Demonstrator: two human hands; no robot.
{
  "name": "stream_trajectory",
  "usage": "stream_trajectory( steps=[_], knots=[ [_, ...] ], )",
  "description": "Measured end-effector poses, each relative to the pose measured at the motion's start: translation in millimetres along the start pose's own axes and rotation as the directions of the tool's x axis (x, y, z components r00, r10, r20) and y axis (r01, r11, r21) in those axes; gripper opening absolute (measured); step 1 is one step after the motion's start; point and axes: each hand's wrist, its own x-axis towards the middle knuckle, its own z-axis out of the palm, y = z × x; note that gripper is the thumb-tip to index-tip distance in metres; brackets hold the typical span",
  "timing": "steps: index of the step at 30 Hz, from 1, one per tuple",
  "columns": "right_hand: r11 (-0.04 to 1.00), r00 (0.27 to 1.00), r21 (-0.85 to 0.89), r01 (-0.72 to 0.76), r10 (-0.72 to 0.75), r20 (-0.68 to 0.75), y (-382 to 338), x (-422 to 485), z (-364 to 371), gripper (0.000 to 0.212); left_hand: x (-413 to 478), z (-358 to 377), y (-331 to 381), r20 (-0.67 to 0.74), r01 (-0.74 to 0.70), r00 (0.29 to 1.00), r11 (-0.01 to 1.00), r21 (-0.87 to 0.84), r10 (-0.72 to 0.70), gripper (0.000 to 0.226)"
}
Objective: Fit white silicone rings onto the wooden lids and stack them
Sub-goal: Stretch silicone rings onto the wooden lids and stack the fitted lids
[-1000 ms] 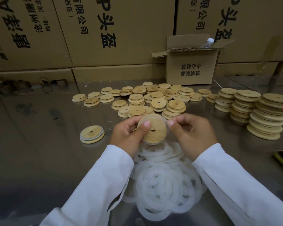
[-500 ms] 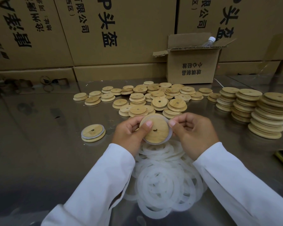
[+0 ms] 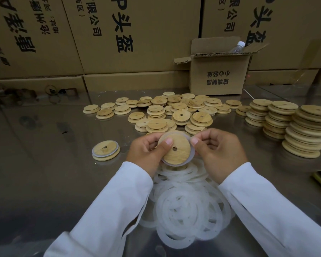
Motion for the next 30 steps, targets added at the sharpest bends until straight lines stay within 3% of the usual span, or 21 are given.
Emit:
stream_trajectory(
  steps=[8,15,18,20,23,26,28,30],
  knots=[
    [1.000,1.000,-0.012,-0.002,0.002,-0.031,1.1,-0.8,1.9,0.023,-1.0,1.2,3.0,0.018,-0.025,1.000,0.999,0.038,0.025,0.012],
    [0.994,0.999,0.107,-0.030,0.028,0.019,0.5,0.7,0.5,0.023,-2.7,2.3,3.0,0.005,-0.019,1.000,0.999,0.042,0.019,0.012],
    [0.980,0.999,0.191,-0.048,0.045,0.020,0.0,1.1,-0.7,0.020,-2.8,2.8,5.8,-0.072,0.000,0.997,1.000,0.021,0.002,0.011],
    [0.977,0.998,0.203,-0.066,0.066,0.008,2.1,1.1,-1.5,0.017,0.9,-2.5,7.8,-0.210,0.013,0.978,0.999,0.034,-0.006,0.009],
    [0.983,0.995,0.153,-0.102,0.103,0.003,7.7,1.5,-3.2,0.014,9.1,-23.1,10.6,-0.483,0.028,0.876,0.999,0.029,-0.011,0.008],
    [0.984,0.990,0.112,-0.139,0.138,0.019,11.6,1.8,-2.4,0.013,15.2,-50.3,8.2,-0.717,0.048,0.695,0.991,0.125,0.057,0.019],
    [0.988,0.991,0.078,-0.135,0.134,0.028,13.2,1.0,-1.3,0.016,16.3,-63.5,2.7,-0.794,0.121,0.607,0.983,0.139,0.038,0.023],
    [0.989,0.991,0.069,-0.131,0.129,0.036,14.7,0.2,-0.7,0.018,17.9,-73.4,-5.8,-0.820,0.195,0.572,0.971,0.139,0.003,0.024]
  ],
)
